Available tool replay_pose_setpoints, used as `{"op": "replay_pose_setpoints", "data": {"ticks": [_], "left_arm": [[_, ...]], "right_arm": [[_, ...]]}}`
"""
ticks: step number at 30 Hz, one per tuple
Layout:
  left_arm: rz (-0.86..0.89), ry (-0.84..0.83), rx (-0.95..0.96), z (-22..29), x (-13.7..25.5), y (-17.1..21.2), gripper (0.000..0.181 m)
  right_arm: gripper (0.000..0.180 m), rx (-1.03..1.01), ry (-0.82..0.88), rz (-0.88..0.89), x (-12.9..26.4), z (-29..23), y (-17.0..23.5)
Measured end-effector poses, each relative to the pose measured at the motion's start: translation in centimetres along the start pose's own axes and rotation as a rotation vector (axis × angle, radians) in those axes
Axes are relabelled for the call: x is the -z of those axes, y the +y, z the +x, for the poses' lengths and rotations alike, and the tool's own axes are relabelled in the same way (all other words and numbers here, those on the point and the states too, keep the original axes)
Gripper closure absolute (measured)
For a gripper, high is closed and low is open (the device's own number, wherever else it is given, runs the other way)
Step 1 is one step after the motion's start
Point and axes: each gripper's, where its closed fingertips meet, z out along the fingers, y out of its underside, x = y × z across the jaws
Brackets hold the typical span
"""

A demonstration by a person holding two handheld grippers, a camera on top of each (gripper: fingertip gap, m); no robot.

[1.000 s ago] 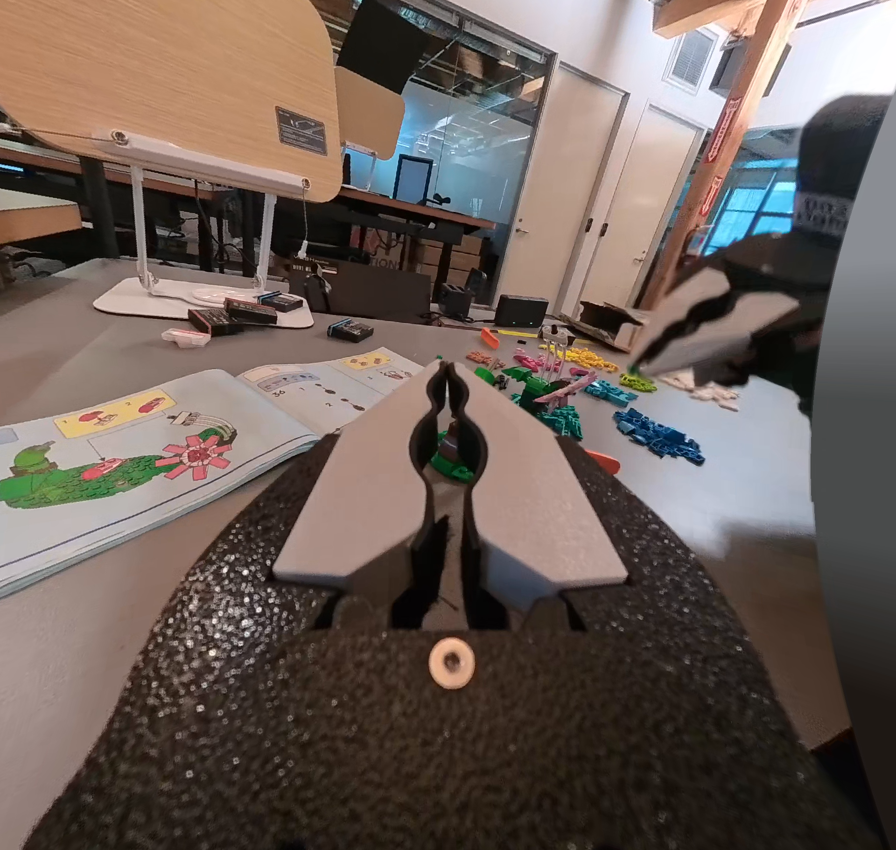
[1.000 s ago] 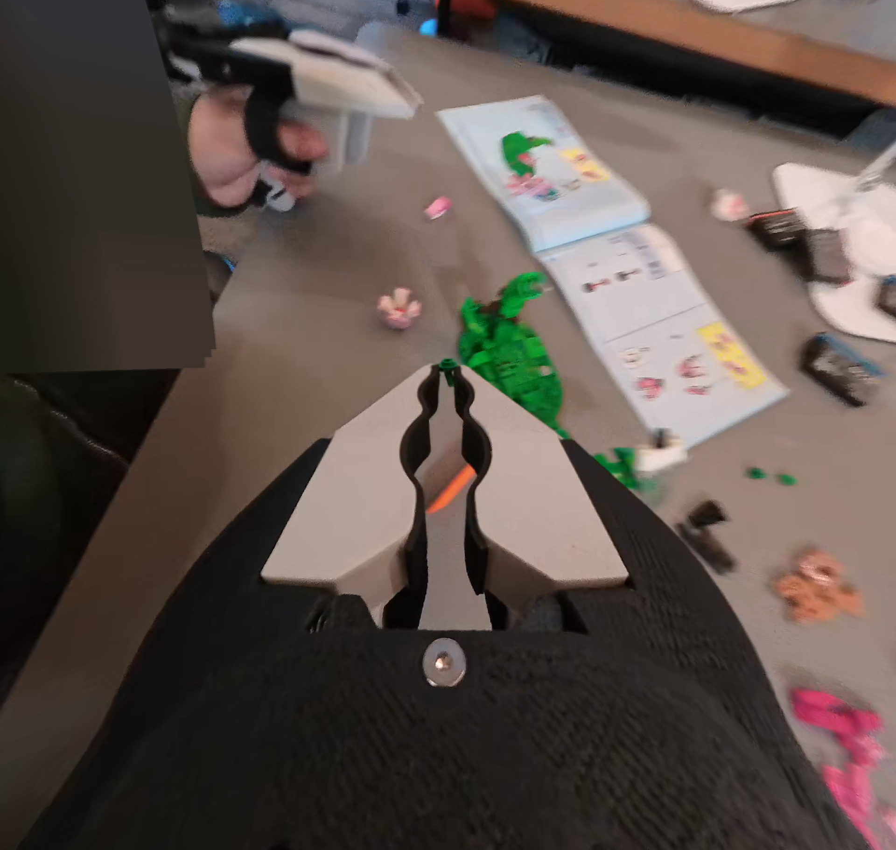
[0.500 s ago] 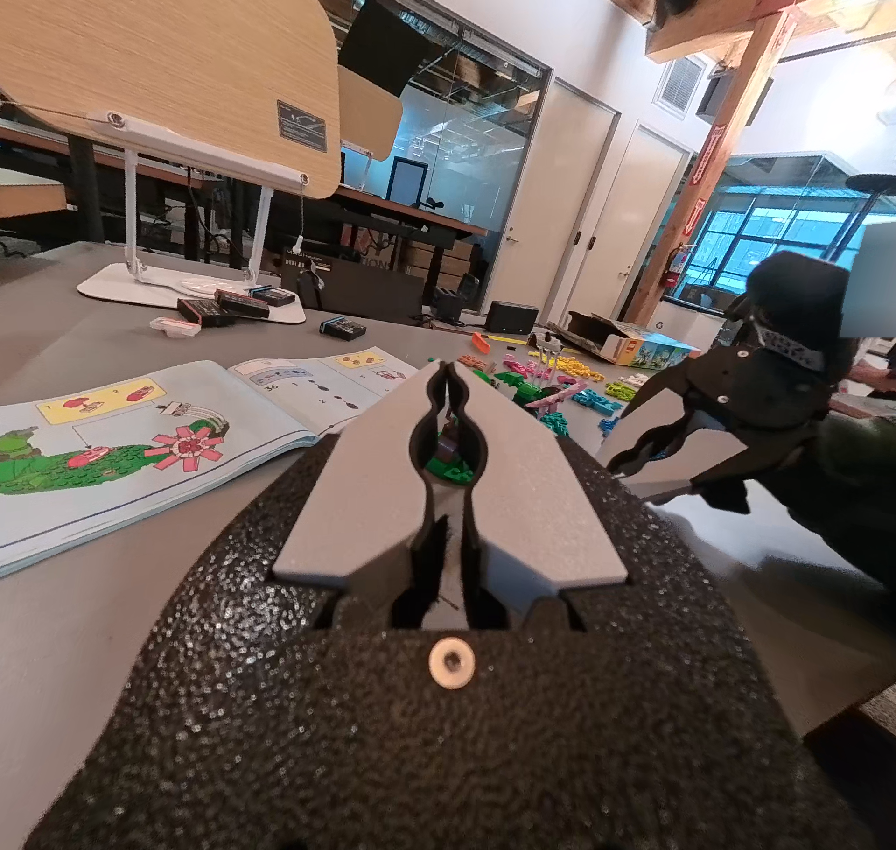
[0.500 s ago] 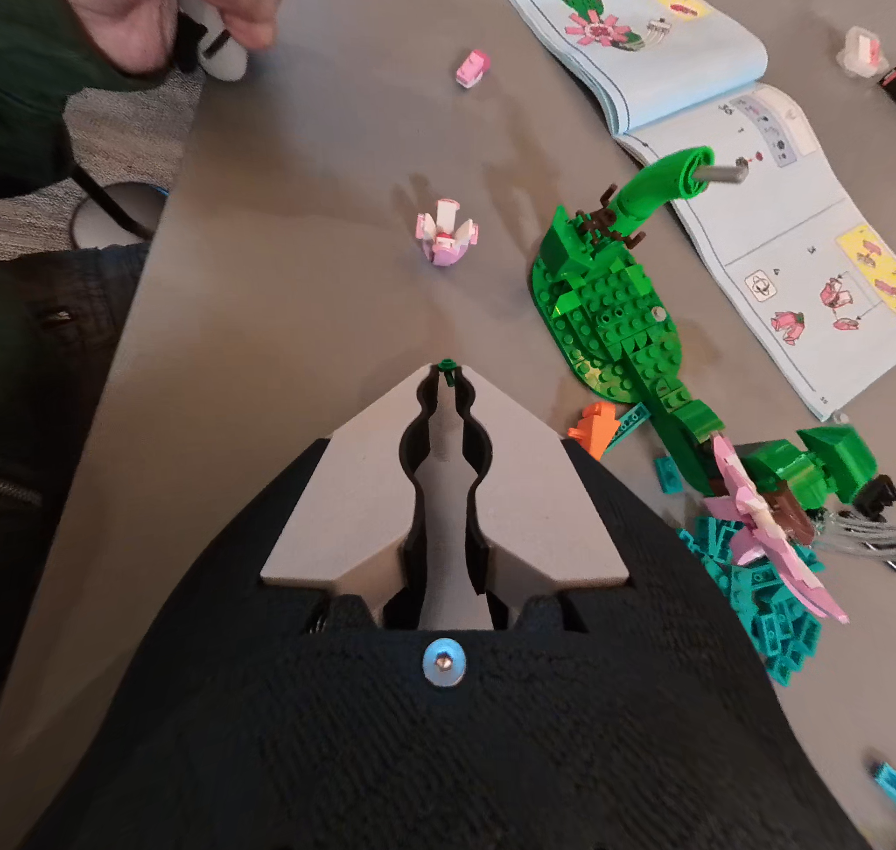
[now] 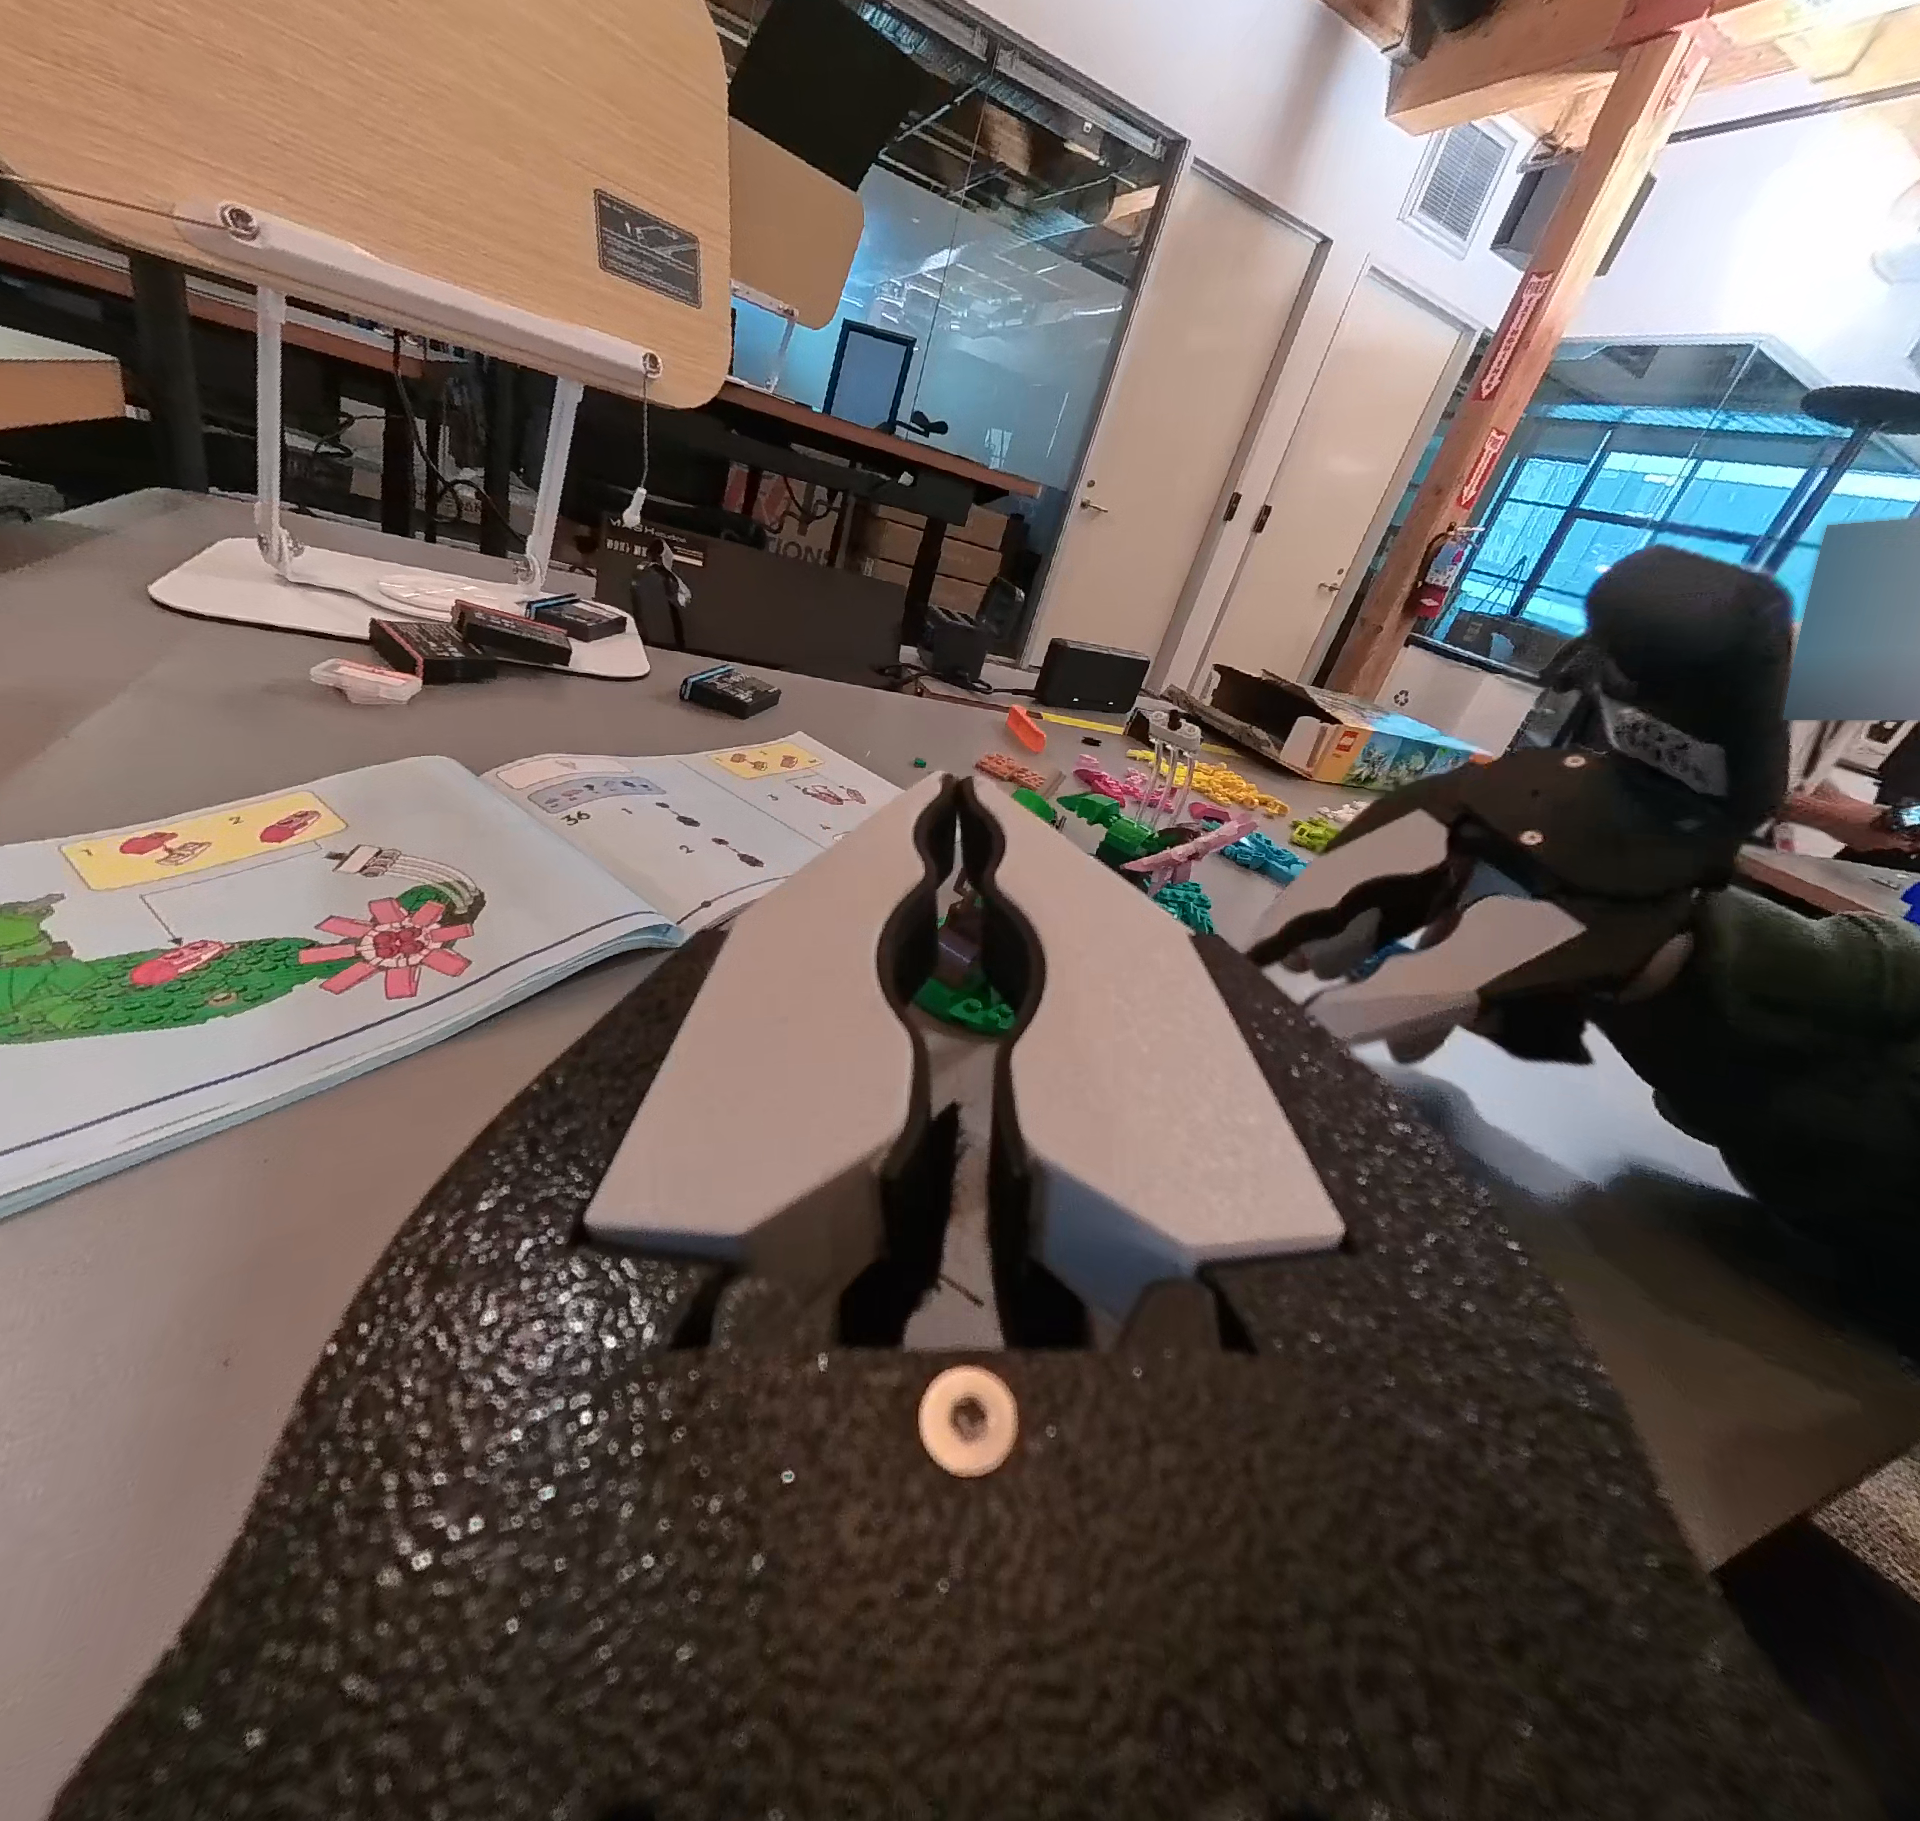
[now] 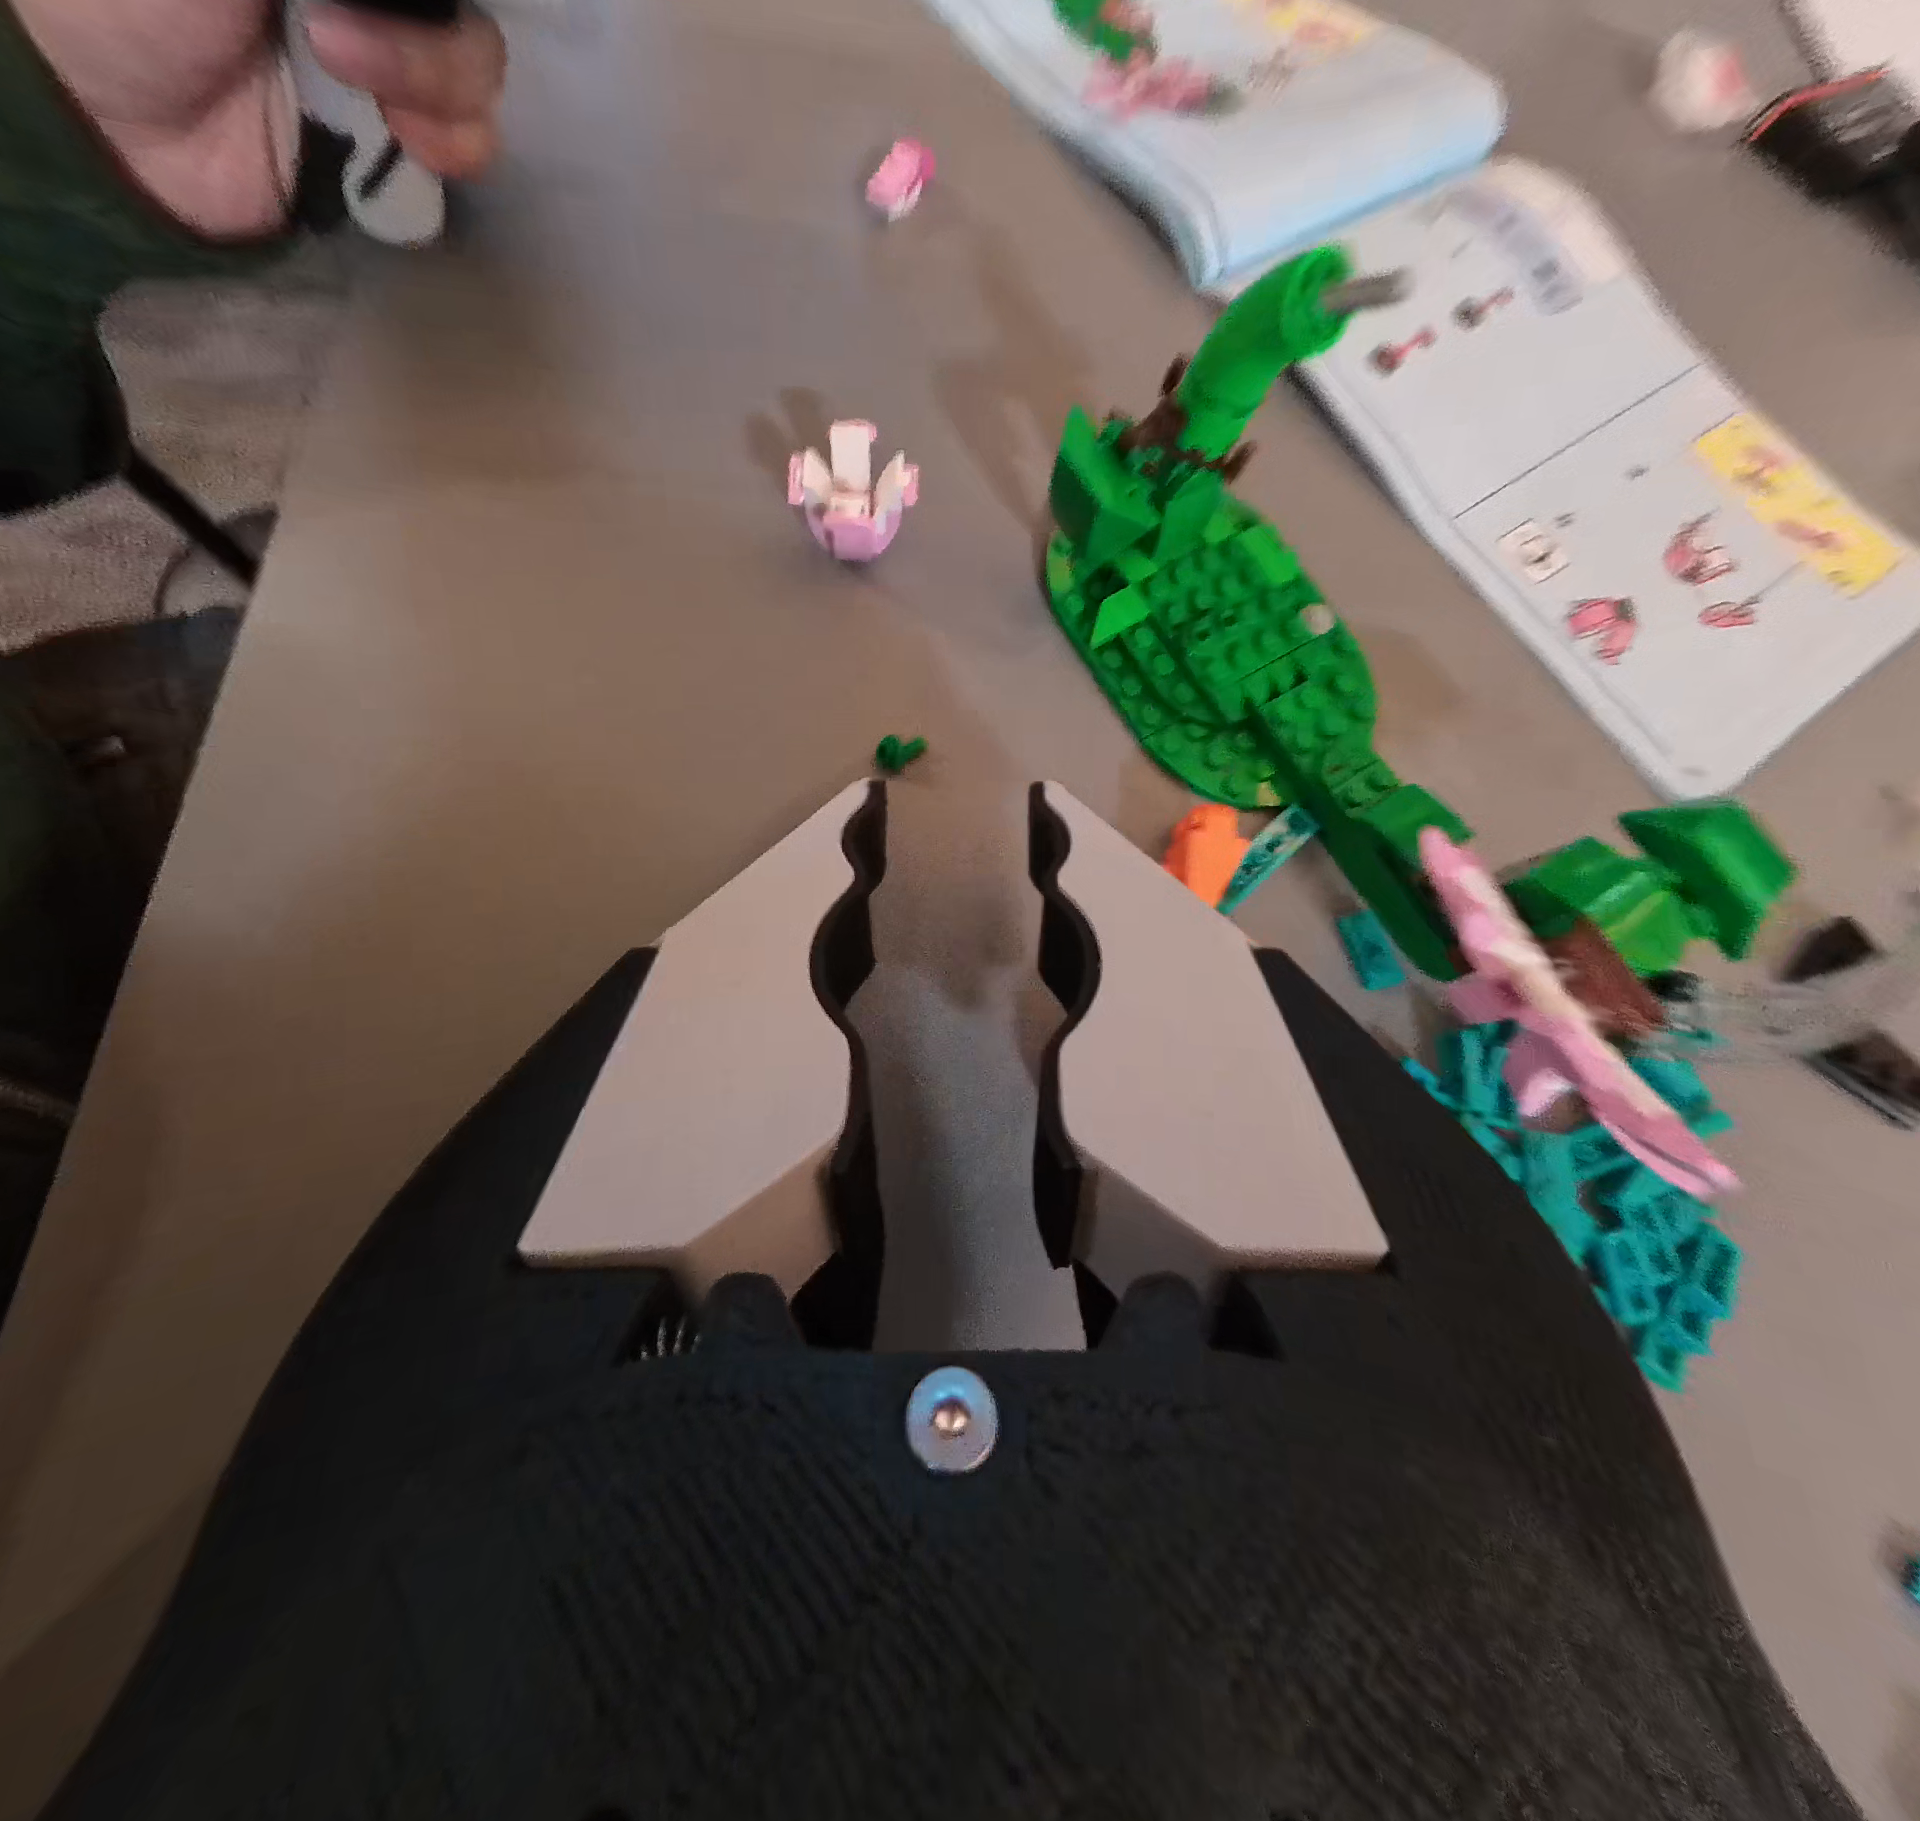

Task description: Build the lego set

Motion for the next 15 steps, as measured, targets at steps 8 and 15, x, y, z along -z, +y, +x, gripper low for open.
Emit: {"op": "replay_pose_setpoints", "data": {"ticks": [8, 15], "left_arm": [[0.041, -0.090, -0.098, -1.6, 0.2, -1.1, 0.181], [0.172, -0.171, -0.188, -5.0, -2.3, -5.8, 0.181]], "right_arm": [[0.156, -0.107, 0.464, 0.578, 12.1, 9.1, -4.7], [0.156, -0.437, 0.965, 0.896, 26.6, 16.5, 2.2]]}}
